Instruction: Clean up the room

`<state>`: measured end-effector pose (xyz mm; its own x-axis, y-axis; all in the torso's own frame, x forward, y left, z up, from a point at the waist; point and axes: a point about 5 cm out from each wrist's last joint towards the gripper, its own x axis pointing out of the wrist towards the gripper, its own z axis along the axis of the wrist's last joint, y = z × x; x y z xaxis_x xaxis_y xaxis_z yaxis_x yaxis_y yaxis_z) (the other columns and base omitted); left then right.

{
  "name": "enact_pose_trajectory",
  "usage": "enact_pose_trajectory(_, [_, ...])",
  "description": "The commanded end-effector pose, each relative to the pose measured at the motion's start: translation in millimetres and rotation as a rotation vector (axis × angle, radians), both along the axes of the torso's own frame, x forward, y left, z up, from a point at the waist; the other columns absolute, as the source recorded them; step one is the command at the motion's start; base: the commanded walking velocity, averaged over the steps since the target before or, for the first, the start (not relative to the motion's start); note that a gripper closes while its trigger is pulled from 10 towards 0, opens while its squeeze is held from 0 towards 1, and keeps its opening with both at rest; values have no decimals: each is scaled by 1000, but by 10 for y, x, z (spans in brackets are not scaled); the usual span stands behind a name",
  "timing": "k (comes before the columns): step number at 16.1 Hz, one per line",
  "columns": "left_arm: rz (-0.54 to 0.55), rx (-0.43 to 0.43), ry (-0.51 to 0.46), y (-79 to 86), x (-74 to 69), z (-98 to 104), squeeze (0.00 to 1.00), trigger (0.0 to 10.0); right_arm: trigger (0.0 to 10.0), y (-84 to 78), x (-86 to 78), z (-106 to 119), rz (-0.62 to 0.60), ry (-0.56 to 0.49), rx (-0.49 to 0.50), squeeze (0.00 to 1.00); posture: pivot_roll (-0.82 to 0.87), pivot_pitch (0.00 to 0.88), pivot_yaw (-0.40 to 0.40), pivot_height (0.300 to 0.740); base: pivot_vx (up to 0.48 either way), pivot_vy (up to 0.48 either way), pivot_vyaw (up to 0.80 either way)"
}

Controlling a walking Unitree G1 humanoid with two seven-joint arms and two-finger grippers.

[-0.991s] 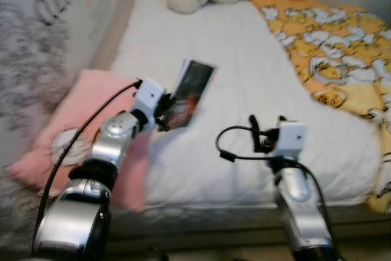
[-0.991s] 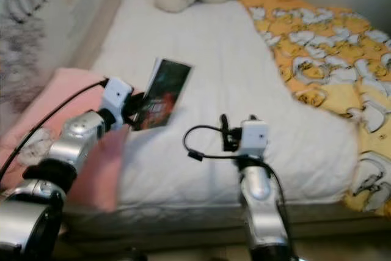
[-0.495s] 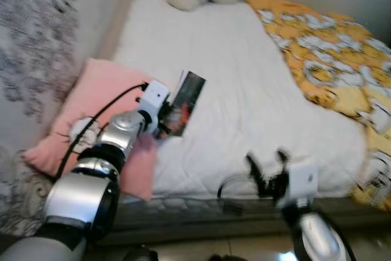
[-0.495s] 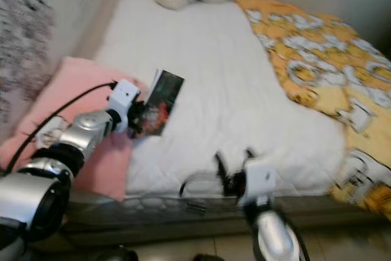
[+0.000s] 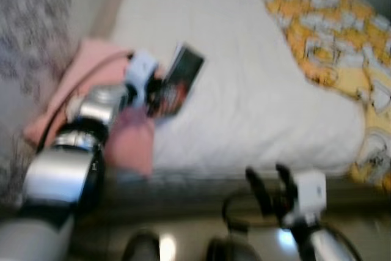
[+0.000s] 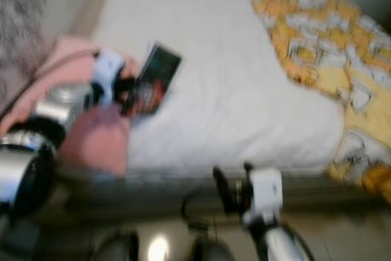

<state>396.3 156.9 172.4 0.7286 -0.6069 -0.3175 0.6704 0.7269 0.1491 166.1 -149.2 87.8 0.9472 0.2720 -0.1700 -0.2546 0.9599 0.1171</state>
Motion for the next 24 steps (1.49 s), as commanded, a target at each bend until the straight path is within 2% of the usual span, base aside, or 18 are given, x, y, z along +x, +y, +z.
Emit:
enact_pose_trajectory(1, [-99, -88, 114, -60, -59, -58, 0, 0, 10000, -49, 35, 101, 15, -29, 5, 0, -113, 149, -98, 740, 0, 0, 0])
enact_pose_trajectory(3, [-63, -139, 230, -28, -125, -245, 0, 0, 10000, -77, 20, 75, 23, -15, -2, 0, -80, 164, -90, 740, 0, 0, 0])
enact_pose_trajectory(4, [-33, -155, 277, -68, -152, -348, 0, 0, 10000, -77, 12, 70, 24, -9, -3, 0, -82, 170, -93, 740, 0, 0, 0])
enact_pose_trajectory(5, [-28, -142, 291, -94, -166, -394, 0, 0, 10000, -70, 8, 74, 26, -8, -3, 0, -86, 172, -97, 740, 0, 0, 0])
enact_pose_trajectory(6, [16, -82, 276, -149, -174, -485, 0, 0, 10000, -46, 3, 97, 32, -9, -1, 0, -101, 179, -101, 740, 0, 0, 0])
enact_pose_trajectory(7, [144, 3, 171, -141, -115, -482, 0, 0, 10000, -26, -13, 123, 42, -9, -2, 0, -115, 184, -105, 740, 0, 0, 0])
enact_pose_trajectory(8, [218, 42, 70, -111, -38, -359, 0, 0, 10000, -23, -48, 138, 45, -7, -7, 0, -136, 183, -103, 740, 0, 0, 0])
enact_pose_trajectory(11, [265, 16, -15, -88, 47, -157, 0, 0, 10000, -49, -113, 130, 31, 5, -13, 0, -153, 177, -97, 740, 0, 0, 0])
enact_pose_trajectory(13, [314, 109, -86, 11, 96, -40, 0, 0, 10000, -46, -165, 119, 24, 21, -14, 0, -154, 172, -88, 740, 0, 0, 0])
enact_pose_trajectory(14, [324, 192, -78, 90, 78, -94, 0, 0, 10000, -40, -173, 105, 25, 29, -13, 0, -147, 167, -85, 740, 0, 0, 0])
enact_pose_trajectory(15, [327, 219, -70, 118, 68, -121, 0, 0, 10000, -38, -176, 99, 25, 31, -13, 0, -147, 167, -85, 740, 0, 0, 0])
enact_pose_trajectory(16, [293, 327, -46, 165, 13, -260, 0, 0, 10000, -17, -158, 108, 37, 26, -1, 0, -147, 167, -85, 740, 0, 0, 0])
enact_pose_trajectory(18, [221, 414, -42, 151, -21, -330, 0, 0, 10000, 80, -175, 183, 155, -5, 10, 0, -137, 176, -88, 740, 0, 0, 0])
enact_pose_trajectory(20, [194, 471, -60, 133, -18, -329, 0, 0, 10000, 51, -136, 211, 153, -15, 7, 0, -138, 179, -90, 740, 0, 0, 0])
enact_pose_trajectory(21, [217, 510, -88, 152, 2, -292, 0, 1176, 10000, 14, -99, 207, 139, -17, -1, 0, -136, 179, -91, 740, 0, 0, 0])
enact_pose_trajectory(22, [238, 532, -104, 173, 14, -270, 0, 3882, 10000, 5, -85, 202, 134, -17, -4, 0, -136, 178, -91, 740, 0, 0, 0])
enact_pose_trajectory(23, [265, 541, -122, 200, 27, -238, 0, 8235, 10000, 4, -89, 198, 129, -14, -4, 0, -136, 176, -92, 740, 0, 0, 0])
enact_pose_trajectory(24, [276, 562, -141, 215, 41, -205, 647, 10000, 10000, 2, -106, 184, 126, -7, -3, 0, -136, 175, -92, 740, 0, 0, 0])
